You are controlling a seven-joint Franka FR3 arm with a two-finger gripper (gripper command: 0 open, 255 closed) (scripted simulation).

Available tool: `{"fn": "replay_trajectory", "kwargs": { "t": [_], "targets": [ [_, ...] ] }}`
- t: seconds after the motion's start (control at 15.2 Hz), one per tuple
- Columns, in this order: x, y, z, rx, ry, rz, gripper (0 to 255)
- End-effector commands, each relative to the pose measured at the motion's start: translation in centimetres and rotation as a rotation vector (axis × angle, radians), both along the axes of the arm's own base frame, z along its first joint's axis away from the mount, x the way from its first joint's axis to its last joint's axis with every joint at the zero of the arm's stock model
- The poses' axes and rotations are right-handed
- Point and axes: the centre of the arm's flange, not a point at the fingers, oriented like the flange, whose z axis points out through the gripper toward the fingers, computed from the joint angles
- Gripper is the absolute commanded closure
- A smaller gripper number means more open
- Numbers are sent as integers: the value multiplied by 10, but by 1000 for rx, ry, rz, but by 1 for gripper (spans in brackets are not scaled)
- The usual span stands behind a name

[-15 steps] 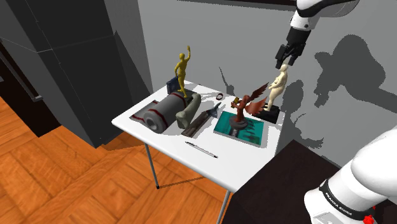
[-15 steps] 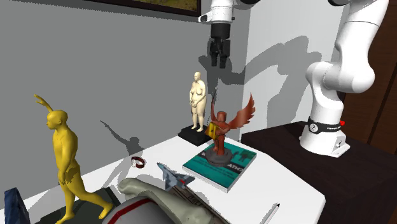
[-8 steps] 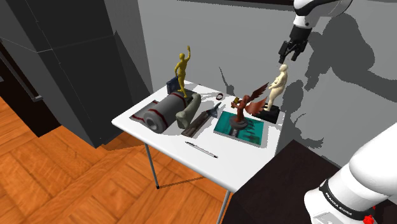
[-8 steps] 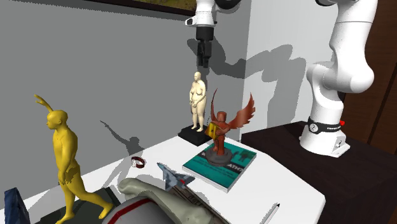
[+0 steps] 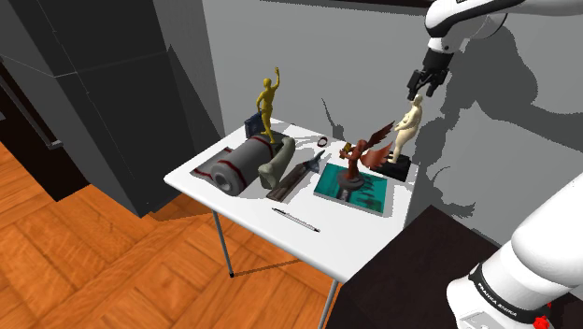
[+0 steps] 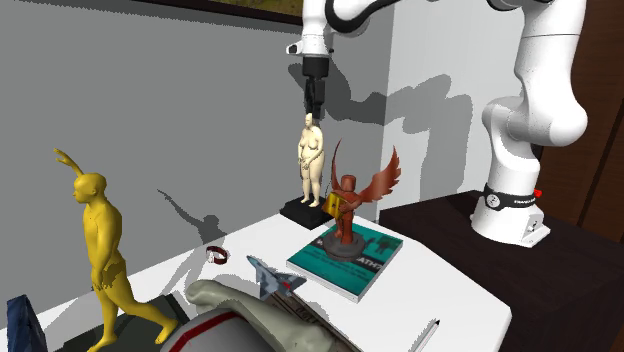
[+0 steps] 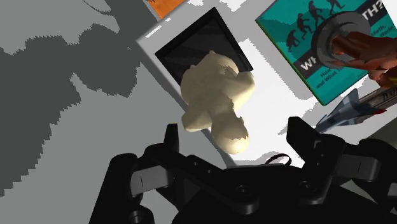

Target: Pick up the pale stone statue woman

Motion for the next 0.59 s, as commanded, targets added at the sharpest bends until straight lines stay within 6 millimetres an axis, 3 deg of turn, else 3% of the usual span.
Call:
{"fn": "replay_trajectory", "kwargs": {
  "t": [0.0,0.13,0.2,0.53],
  "targets": [
    [-1,-1,-13,0,0,0,0],
    [-1,-1,-13,0,0,0,0],
    [-1,-1,-13,0,0,0,255],
    [-1,-1,-13,0,-1,0,255]
  ]
}}
